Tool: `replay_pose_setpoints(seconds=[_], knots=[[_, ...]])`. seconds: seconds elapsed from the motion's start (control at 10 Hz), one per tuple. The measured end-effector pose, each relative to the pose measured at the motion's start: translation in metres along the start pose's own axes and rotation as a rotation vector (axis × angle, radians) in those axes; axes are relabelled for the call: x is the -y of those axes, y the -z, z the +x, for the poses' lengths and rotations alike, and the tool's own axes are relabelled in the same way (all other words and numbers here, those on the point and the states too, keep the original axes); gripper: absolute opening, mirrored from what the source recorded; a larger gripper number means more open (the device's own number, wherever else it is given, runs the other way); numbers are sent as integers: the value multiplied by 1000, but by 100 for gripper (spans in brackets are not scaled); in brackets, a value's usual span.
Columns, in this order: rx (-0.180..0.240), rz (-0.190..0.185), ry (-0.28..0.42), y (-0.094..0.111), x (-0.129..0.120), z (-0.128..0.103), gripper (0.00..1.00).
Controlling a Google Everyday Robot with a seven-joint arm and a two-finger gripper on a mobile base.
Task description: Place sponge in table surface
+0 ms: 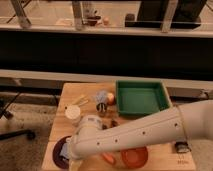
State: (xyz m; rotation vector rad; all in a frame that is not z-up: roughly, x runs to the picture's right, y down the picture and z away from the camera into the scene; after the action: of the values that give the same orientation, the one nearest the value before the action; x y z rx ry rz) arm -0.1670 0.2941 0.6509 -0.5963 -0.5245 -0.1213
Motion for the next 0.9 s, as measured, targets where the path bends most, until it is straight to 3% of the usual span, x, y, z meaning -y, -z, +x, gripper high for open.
replay_pose_setpoints(seconds=[0.9], knots=[[-35, 33, -67, -13, 21, 2, 80]])
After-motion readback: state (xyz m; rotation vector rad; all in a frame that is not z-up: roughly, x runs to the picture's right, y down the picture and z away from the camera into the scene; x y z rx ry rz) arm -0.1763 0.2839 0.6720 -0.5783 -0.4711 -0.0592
